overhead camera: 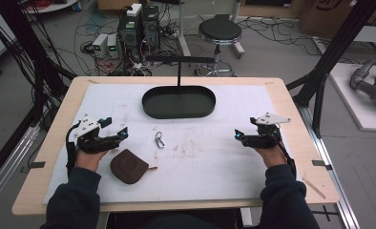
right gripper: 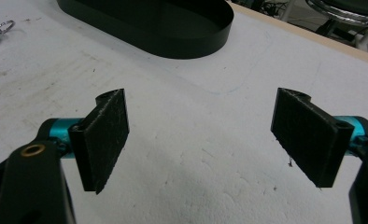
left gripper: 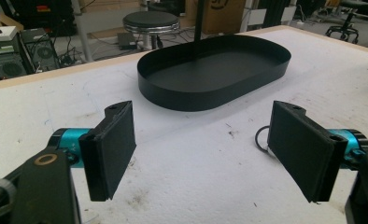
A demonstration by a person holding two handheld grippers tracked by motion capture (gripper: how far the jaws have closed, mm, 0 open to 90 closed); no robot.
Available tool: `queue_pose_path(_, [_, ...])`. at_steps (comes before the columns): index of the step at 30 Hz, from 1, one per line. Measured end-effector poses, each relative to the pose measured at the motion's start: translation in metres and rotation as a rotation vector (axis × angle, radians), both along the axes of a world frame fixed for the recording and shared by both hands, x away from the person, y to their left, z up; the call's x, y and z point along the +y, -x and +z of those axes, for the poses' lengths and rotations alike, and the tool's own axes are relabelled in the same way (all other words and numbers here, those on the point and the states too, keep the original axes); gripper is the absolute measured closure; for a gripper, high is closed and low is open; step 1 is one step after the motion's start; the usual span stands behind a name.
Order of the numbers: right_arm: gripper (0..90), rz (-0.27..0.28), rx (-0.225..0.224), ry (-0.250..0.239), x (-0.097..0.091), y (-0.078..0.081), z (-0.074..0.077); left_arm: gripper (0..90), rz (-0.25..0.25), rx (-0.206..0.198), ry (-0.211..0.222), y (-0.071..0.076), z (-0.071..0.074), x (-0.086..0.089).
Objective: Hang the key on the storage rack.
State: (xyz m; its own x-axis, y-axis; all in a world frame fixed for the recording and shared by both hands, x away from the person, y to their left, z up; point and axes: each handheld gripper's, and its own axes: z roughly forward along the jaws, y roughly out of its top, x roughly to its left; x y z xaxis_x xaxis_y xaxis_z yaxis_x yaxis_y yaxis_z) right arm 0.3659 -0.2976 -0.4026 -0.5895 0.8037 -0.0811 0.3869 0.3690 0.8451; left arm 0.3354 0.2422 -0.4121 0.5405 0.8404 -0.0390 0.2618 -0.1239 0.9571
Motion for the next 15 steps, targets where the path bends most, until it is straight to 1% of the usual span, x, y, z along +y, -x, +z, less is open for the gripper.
queue_pose_path(6, [19.4,-0.004,0.0,-0.007,-0.0003,0.0002,0.0001,23.6,0.007,0.005,0.005,-0.0015,-0.0013,0.0006])
queue_pose_path(10, [19.4,-0.01,0.009,-0.013,-0.0016,-0.0003,-0.0004,23.7,0.015,0.01,0.013,-0.0036,-0.0028,0.0027])
queue_pose_path(14, [19.4,-0.007,0.005,-0.012,0.0019,0.0015,-0.0007,23.7,0.016,0.008,0.008,-0.0032,-0.0024,0.0032])
queue_pose_path(15, [19.4,-0.004,0.004,-0.02,0.0033,0.002,-0.0004,23.7,0.016,0.008,0.008,-0.0032,-0.0024,0.0032])
